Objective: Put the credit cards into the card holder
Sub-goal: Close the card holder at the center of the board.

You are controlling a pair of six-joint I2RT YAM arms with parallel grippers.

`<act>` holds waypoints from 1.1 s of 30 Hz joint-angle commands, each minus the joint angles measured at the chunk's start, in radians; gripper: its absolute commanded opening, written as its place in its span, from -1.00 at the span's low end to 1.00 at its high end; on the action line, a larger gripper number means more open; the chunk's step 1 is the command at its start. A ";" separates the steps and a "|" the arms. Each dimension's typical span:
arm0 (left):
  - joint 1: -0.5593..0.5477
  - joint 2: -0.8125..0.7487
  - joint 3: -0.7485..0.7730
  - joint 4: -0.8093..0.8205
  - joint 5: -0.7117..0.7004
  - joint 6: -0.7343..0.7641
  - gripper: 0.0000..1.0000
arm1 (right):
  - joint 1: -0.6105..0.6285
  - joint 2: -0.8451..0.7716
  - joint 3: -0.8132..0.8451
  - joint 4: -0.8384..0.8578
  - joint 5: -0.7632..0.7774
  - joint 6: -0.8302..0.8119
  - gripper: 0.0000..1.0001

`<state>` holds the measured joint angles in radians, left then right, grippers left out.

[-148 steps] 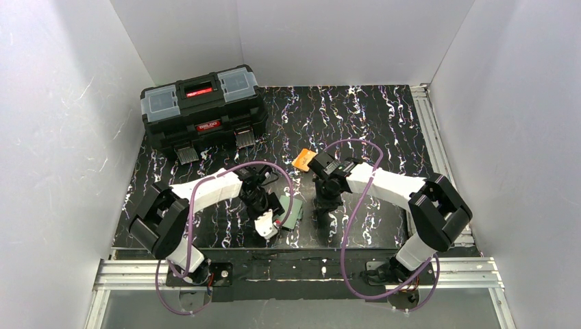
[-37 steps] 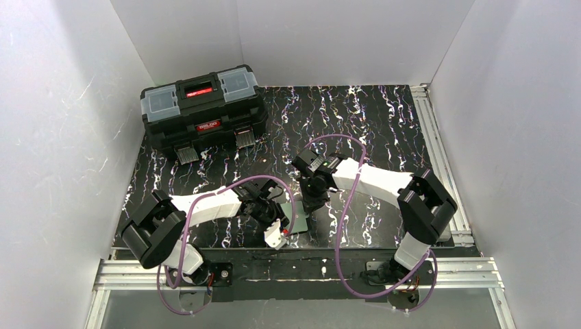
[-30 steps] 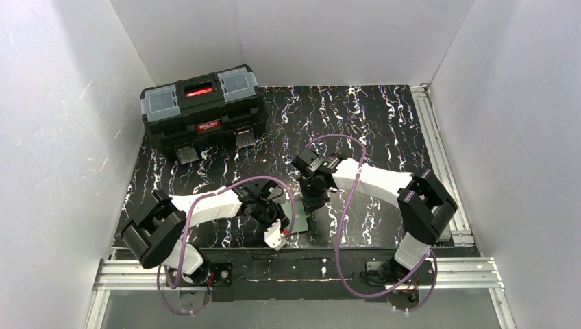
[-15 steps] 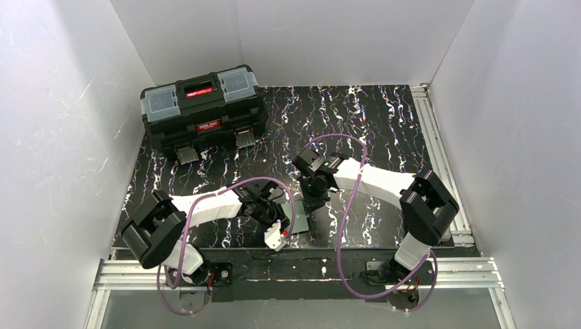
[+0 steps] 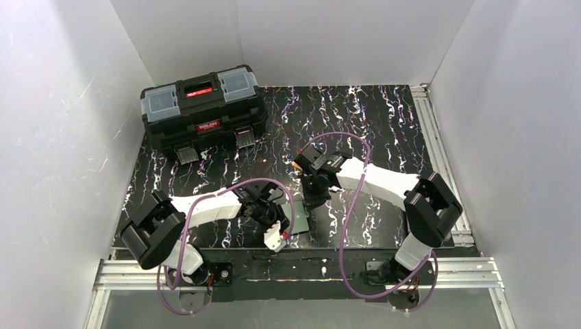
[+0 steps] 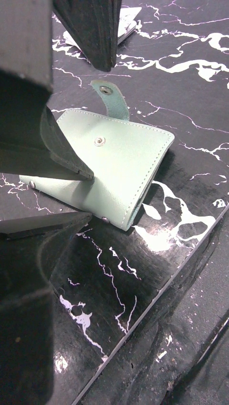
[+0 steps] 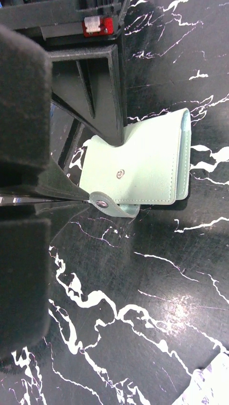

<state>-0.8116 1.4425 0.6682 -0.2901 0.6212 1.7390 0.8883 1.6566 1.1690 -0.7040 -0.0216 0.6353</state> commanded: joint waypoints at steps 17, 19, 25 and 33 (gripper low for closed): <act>-0.013 -0.020 -0.021 -0.049 0.038 -0.004 -0.42 | -0.006 -0.016 0.018 0.001 0.016 -0.034 0.06; -0.014 -0.020 -0.021 -0.048 0.037 -0.005 -0.42 | -0.005 -0.009 0.017 0.010 0.006 -0.033 0.03; -0.014 -0.019 -0.023 -0.042 0.032 -0.009 -0.42 | -0.002 0.031 0.038 0.014 -0.005 -0.040 -0.15; -0.014 -0.015 -0.019 -0.034 0.032 -0.011 -0.42 | -0.002 0.048 0.053 0.009 -0.006 -0.043 -0.38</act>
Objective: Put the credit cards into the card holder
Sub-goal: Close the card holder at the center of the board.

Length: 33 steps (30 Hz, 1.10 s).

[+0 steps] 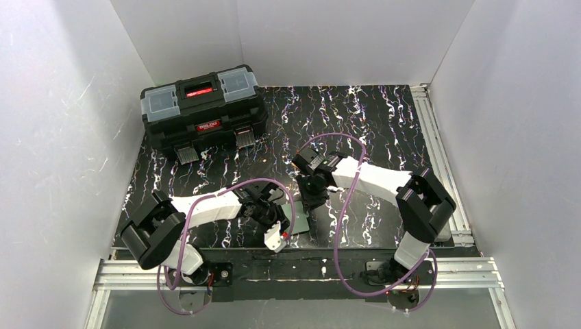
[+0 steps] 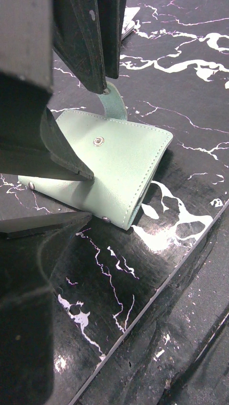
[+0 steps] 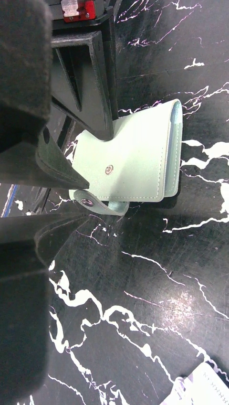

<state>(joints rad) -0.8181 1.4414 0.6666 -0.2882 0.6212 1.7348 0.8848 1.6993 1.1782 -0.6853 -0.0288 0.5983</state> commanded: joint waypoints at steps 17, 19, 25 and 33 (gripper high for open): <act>-0.007 -0.021 -0.026 -0.043 0.039 0.002 -0.42 | 0.003 -0.002 0.043 -0.004 0.001 0.003 -0.97; -0.008 -0.024 -0.026 -0.045 0.040 0.003 -0.42 | 0.002 -0.003 0.040 -0.005 0.000 0.006 -0.97; -0.009 -0.019 -0.021 -0.046 0.040 0.002 -0.43 | 0.002 0.004 0.025 0.024 -0.075 -0.004 -0.97; -0.009 -0.015 -0.017 -0.043 0.034 0.000 -0.43 | 0.002 0.072 0.021 0.048 -0.159 -0.028 -0.97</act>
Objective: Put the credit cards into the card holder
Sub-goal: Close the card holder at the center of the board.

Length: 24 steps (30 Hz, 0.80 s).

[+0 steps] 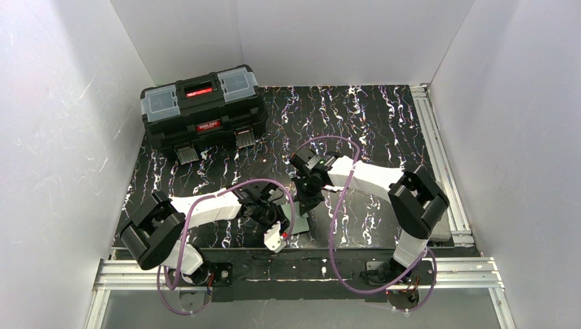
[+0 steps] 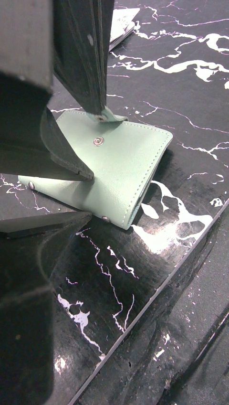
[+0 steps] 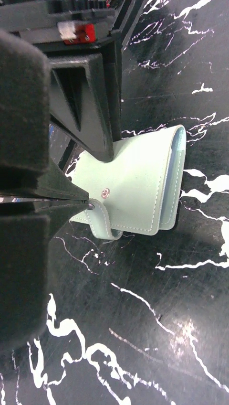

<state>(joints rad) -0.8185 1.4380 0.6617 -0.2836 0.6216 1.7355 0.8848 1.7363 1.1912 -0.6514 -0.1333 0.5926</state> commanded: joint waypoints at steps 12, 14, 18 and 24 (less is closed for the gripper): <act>-0.008 -0.011 -0.004 -0.056 0.030 0.005 -0.43 | 0.001 0.058 0.013 0.030 -0.052 -0.019 -0.97; -0.009 -0.012 -0.005 -0.055 0.032 0.006 -0.43 | 0.000 0.060 0.014 0.029 -0.047 -0.019 -0.97; -0.008 -0.012 -0.007 -0.055 0.032 0.007 -0.43 | 0.000 0.066 0.017 0.031 -0.051 -0.020 -0.97; -0.009 -0.013 -0.008 -0.054 0.033 0.006 -0.43 | 0.002 0.087 0.029 0.030 -0.061 -0.022 -0.97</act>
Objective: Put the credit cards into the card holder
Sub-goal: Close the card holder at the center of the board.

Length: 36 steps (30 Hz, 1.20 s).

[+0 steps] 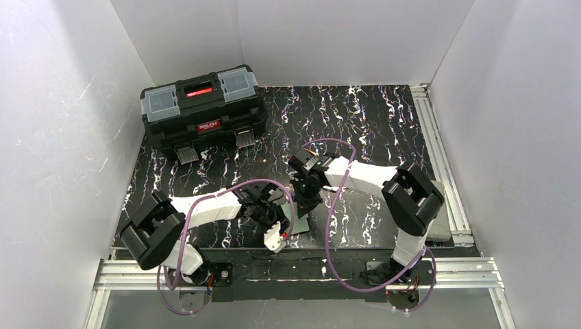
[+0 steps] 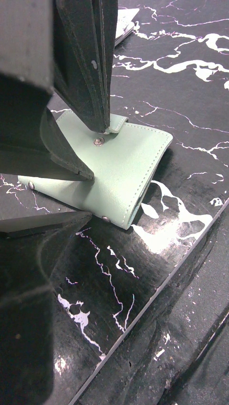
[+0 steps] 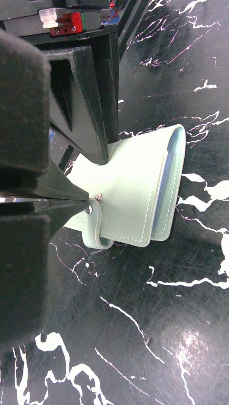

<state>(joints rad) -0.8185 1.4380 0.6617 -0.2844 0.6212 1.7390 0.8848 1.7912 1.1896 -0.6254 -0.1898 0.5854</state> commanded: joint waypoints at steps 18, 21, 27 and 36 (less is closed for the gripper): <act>-0.009 -0.010 -0.002 -0.051 0.037 0.000 -0.44 | 0.008 0.069 0.071 -0.033 0.035 -0.031 -0.97; -0.008 -0.010 -0.004 -0.050 0.038 0.000 -0.44 | 0.008 0.077 0.080 -0.037 0.035 -0.031 -0.97; -0.008 -0.011 -0.007 -0.051 0.040 -0.002 -0.43 | 0.009 0.047 0.099 -0.052 0.051 -0.034 -0.97; -0.008 -0.013 -0.007 -0.051 0.043 0.001 -0.43 | 0.008 -0.013 0.107 -0.087 0.072 -0.038 -0.97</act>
<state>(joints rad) -0.8188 1.4380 0.6617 -0.2844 0.6212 1.7390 0.8925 1.8244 1.2606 -0.6861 -0.1383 0.5648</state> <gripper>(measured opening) 0.283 0.022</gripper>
